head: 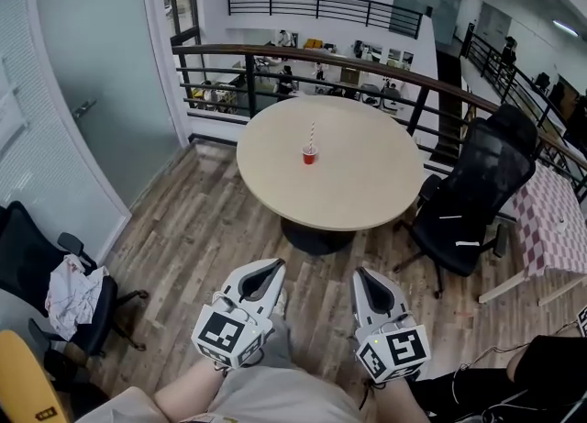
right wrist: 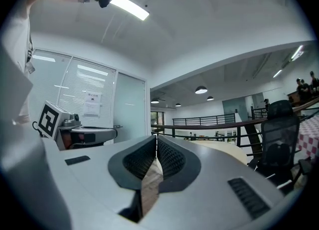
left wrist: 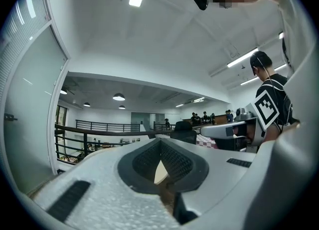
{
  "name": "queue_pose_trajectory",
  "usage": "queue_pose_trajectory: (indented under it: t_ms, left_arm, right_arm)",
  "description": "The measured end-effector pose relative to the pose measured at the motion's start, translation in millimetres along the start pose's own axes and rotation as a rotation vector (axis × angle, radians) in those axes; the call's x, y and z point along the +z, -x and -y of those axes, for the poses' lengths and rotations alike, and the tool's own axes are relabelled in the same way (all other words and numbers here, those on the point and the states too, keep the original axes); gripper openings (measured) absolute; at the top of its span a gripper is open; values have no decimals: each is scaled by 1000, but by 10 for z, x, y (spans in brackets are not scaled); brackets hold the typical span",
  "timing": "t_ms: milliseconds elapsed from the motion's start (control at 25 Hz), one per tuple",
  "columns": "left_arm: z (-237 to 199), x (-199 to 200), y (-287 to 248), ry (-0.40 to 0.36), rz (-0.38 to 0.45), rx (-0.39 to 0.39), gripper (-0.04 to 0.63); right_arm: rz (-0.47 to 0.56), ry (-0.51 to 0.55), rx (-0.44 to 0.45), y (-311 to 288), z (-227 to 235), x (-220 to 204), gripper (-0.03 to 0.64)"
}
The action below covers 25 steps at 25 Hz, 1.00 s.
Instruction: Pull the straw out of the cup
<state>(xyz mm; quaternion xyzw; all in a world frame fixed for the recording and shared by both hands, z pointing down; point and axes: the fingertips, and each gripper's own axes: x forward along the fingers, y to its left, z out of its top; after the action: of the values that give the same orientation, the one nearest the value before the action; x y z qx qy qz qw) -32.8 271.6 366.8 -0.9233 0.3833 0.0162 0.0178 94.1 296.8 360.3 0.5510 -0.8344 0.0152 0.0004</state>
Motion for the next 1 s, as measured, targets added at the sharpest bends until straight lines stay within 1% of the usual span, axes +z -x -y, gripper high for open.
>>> queue_pose_trajectory:
  t_ms: [160,360,560,720,920,1000]
  left_arm:
    - [-120,-96,-228,12,15,-30,14]
    - [-363,-144,-654,18,11,-80,14]
    - [-670,-135,-1074,-20,4,-103,14]
    - [-1045,-202,-1367,-26,-6,-94,14]
    - [-1551,-448,-1719,25,-56,-48,14]
    - [-1724,-516,-1879,35,-68,-46,14]
  right_arm:
    - [-14,10,-14,-214,107,-66,21]
    - [0,19,-38,-570,326,-49,21]
    - [-8,-2,-69,-986,586,-84,22]
    - [-11,-17,-78,-1416,770,-112,23]
    - [8,-22,-97,-1912,979,-76,23]
    - [10,-18,-106,-2127,1070,-60,23]
